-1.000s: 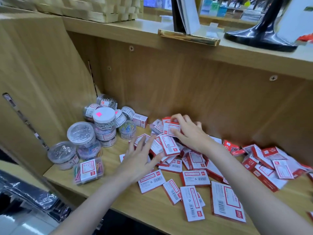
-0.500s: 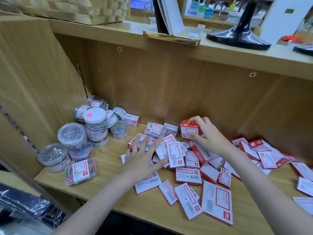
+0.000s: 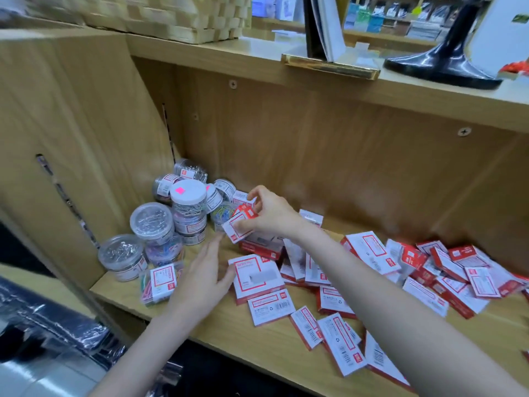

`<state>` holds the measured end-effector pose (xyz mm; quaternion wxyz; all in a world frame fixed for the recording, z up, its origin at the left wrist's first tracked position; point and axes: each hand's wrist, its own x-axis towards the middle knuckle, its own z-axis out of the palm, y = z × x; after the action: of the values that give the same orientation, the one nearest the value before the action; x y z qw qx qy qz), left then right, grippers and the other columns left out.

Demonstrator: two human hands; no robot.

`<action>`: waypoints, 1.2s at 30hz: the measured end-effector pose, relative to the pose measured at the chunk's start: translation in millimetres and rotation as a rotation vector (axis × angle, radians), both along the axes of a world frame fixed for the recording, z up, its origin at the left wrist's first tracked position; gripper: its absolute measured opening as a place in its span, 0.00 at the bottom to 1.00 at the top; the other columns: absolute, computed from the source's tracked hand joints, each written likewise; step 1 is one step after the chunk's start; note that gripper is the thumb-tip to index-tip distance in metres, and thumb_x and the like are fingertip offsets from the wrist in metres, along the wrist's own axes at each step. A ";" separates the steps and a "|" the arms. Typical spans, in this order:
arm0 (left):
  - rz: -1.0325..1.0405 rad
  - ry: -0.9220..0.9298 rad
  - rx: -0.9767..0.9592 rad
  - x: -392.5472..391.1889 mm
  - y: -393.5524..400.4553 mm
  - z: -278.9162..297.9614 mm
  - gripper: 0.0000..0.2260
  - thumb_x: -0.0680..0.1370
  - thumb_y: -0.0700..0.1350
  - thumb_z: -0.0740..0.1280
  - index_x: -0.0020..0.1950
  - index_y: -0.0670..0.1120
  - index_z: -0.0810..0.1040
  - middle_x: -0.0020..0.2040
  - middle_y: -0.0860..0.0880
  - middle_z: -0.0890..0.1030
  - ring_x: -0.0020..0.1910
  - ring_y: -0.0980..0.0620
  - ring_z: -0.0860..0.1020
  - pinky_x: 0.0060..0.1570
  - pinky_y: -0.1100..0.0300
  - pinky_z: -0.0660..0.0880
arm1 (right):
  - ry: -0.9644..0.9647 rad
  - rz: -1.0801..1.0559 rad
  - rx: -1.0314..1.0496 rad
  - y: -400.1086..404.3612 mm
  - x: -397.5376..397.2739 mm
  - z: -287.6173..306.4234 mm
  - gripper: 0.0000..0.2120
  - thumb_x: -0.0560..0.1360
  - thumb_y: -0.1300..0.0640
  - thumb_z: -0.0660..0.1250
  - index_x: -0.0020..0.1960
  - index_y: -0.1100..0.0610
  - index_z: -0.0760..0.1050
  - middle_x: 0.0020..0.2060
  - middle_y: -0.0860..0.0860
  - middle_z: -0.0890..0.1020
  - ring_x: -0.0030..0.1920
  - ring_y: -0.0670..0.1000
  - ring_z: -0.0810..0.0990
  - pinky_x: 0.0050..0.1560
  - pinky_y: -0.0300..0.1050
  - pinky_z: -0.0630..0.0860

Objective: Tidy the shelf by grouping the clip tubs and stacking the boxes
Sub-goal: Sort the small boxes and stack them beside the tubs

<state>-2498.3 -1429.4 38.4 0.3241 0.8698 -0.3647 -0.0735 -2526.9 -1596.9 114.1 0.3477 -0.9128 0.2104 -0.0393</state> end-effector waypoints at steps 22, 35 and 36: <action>-0.023 -0.329 -0.030 28.8 7.5 -0.5 0.24 0.71 0.29 0.65 0.66 0.43 0.71 0.69 0.41 0.68 0.66 0.40 0.67 0.54 0.44 0.75 | 0.268 -0.020 -0.287 -51.2 -18.2 -10.0 0.21 0.68 0.53 0.73 0.55 0.52 0.66 0.55 0.53 0.77 0.49 0.51 0.78 0.47 0.47 0.78; -0.226 -0.410 -0.158 16.0 27.6 -14.7 0.17 0.73 0.34 0.64 0.61 0.45 0.72 0.54 0.46 0.75 0.52 0.48 0.75 0.49 0.52 0.77 | 0.120 -0.030 -0.073 -47.0 -13.7 -13.7 0.25 0.72 0.58 0.70 0.66 0.54 0.66 0.63 0.50 0.73 0.59 0.49 0.72 0.54 0.41 0.71; -0.232 -0.401 -0.160 15.4 29.1 -14.7 0.15 0.74 0.38 0.61 0.60 0.45 0.72 0.54 0.46 0.75 0.53 0.49 0.74 0.49 0.54 0.76 | 0.101 -0.044 -0.081 -46.2 -19.2 -8.7 0.25 0.72 0.56 0.69 0.66 0.54 0.66 0.64 0.50 0.73 0.59 0.49 0.72 0.53 0.40 0.70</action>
<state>-2482.9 -1400.3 23.7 0.3025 0.7908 -0.5238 0.0933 -2546.1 -1643.2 105.4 0.2984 -0.9223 0.2457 -0.0094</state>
